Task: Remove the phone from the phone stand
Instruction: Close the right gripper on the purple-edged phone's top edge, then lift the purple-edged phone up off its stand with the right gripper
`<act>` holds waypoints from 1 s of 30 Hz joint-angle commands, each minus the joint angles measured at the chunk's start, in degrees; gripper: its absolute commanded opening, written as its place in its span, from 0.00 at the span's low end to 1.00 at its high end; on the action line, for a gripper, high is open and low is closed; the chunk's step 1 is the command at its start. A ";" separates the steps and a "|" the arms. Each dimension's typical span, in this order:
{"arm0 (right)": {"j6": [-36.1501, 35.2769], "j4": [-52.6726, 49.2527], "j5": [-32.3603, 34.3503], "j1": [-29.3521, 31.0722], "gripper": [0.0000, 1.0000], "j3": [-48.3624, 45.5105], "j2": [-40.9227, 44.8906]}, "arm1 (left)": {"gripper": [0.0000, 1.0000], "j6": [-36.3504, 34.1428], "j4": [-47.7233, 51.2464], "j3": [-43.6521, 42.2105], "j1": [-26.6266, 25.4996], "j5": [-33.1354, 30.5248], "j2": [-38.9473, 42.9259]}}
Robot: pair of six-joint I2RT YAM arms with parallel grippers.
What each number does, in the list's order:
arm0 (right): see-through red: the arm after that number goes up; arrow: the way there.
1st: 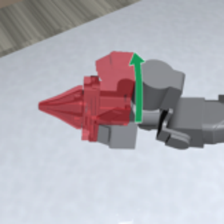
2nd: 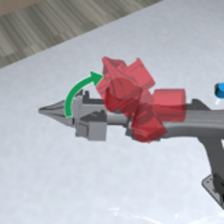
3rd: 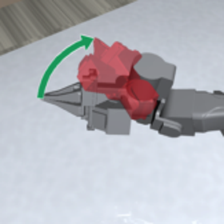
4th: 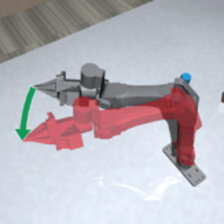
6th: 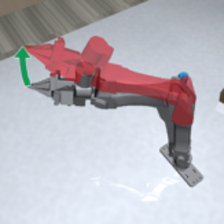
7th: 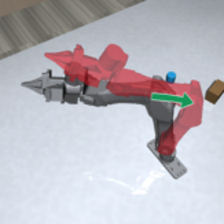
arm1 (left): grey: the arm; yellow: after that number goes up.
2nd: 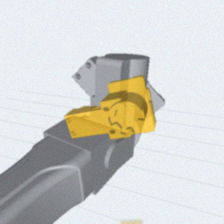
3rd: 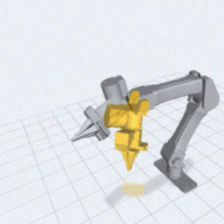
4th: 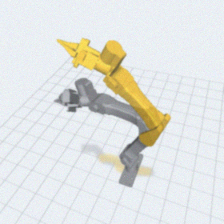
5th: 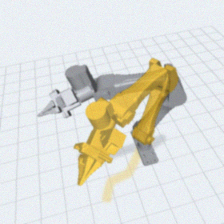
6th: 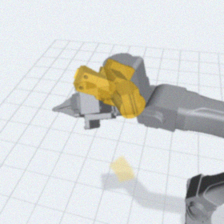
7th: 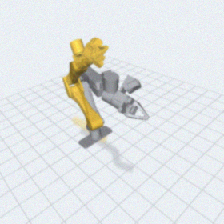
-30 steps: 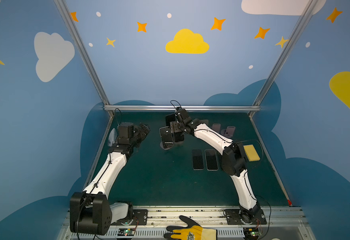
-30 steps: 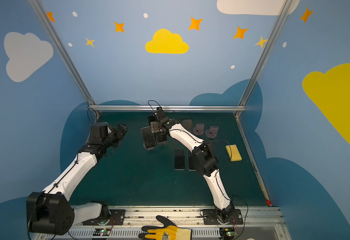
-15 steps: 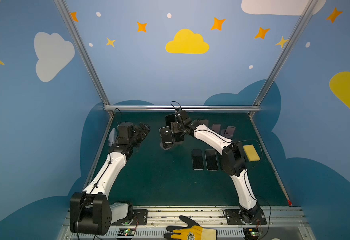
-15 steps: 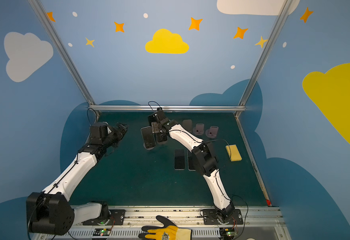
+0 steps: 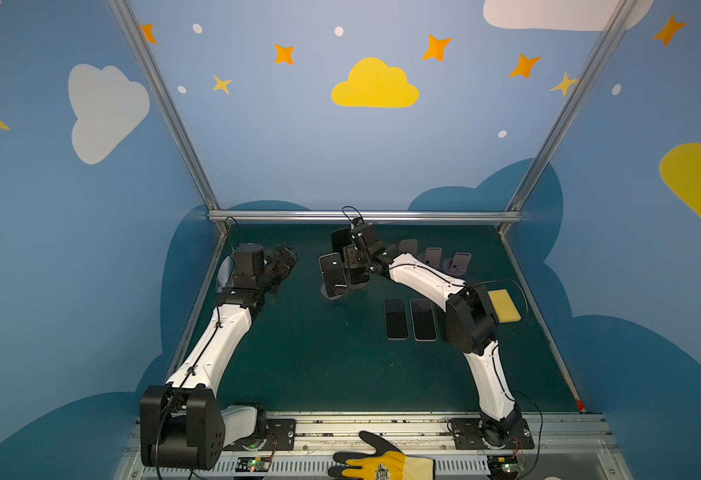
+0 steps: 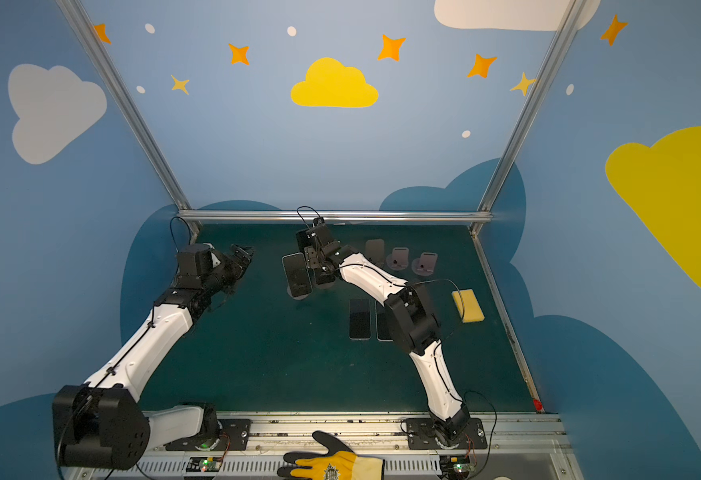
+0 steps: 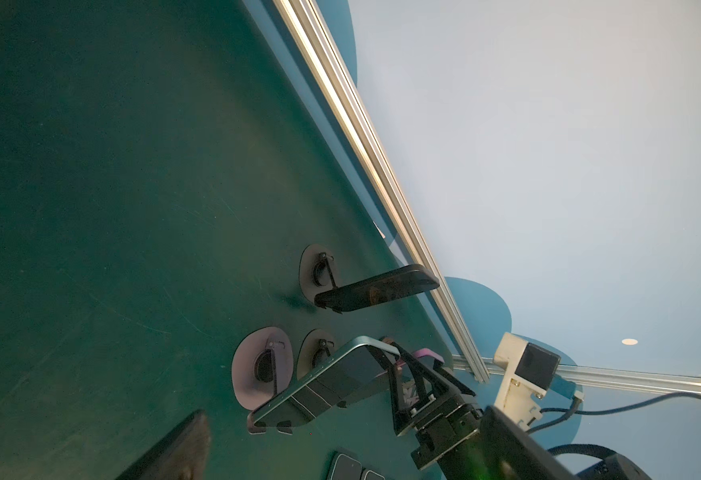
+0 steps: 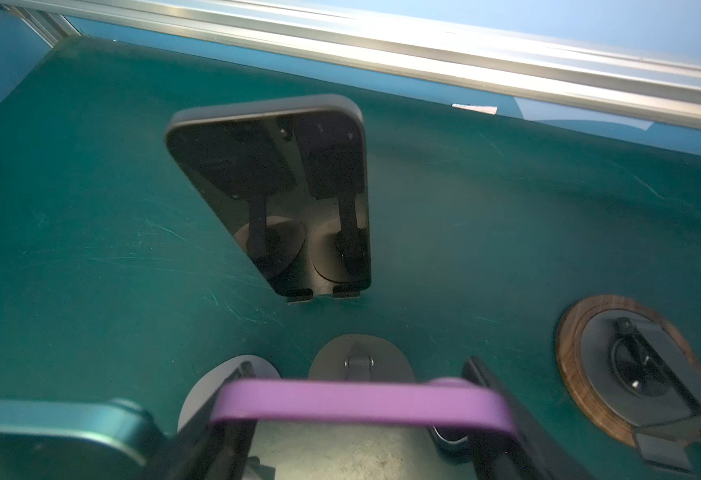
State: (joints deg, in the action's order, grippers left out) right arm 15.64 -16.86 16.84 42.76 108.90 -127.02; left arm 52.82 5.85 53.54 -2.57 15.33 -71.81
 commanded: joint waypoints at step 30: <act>-1.99 0.86 8.28 2.00 0.64 -13.41 19.00 | 1.00 -0.84 -5.85 -1.55 -6.05 3.43 1.45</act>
State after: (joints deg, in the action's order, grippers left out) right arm 12.21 -17.32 22.68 44.38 97.67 -111.15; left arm 51.92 2.26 52.66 -7.31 17.58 -71.50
